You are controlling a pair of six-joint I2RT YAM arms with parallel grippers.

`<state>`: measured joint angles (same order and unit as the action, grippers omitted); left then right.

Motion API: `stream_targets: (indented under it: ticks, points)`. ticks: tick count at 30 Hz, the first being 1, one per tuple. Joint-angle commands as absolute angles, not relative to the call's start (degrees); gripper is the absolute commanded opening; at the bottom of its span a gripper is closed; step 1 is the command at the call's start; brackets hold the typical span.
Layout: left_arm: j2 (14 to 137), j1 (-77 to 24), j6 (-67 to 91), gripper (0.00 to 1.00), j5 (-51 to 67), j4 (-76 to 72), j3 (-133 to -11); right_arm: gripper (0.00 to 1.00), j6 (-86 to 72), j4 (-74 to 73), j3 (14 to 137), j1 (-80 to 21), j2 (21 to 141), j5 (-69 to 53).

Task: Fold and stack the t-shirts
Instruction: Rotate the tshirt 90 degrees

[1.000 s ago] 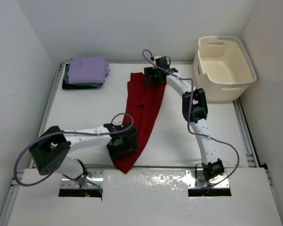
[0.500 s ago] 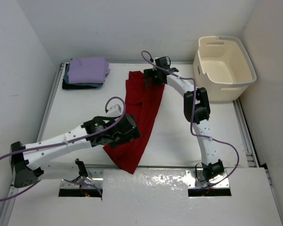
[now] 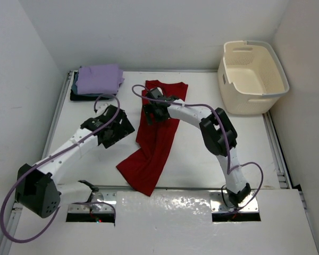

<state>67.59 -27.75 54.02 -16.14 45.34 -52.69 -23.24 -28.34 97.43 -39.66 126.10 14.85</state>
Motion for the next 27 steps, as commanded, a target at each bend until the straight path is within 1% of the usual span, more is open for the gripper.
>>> stream_targets:
  ticks: [1, 5, 8, 9, 13, 19, 23, 25, 27]
  points:
    - [69.7, -24.1, 46.8, 1.00, -12.0, 39.7, -52.2, 0.99, -28.8, -29.6, 97.7, -38.8, 127.3, 20.5]
    - [72.9, -19.8, 43.8, 1.00, -9.6, 38.9, -52.6, 0.99, -30.9, -29.4, 96.2, -38.8, 128.7, 20.2]
    - [75.0, -17.2, 42.0, 1.00, -7.3, 38.0, -52.9, 0.99, -30.3, -31.4, 100.0, -38.1, 133.0, 19.2]
    - [75.5, -16.4, 41.7, 1.00, -6.9, 38.1, -53.1, 0.99, -30.3, -31.9, 101.0, -36.8, 135.4, 17.3]
    - [77.8, -14.7, 40.1, 1.00, -5.5, 37.7, -53.6, 0.99, -30.2, -32.0, 103.4, -32.9, 138.9, 12.8]
    - [81.6, -14.2, 37.0, 1.00, -0.6, 35.6, -54.5, 0.99, -23.7, -33.4, 113.9, -26.0, 145.3, 10.1]
    - [84.3, -14.2, 34.2, 1.00, 3.6, 34.7, -55.0, 0.99, -15.3, -33.6, 127.4, -23.4, 151.3, 6.3]
    - [85.3, -14.3, 32.8, 1.00, 6.6, 34.0, -54.9, 0.99, -11.8, -32.5, 130.1, -22.5, 152.3, 6.1]
    - [85.8, -14.3, 31.8, 1.00, 8.2, 33.7, -54.1, 0.99, -8.5, -28.5, 129.8, -22.2, 150.9, 6.0]
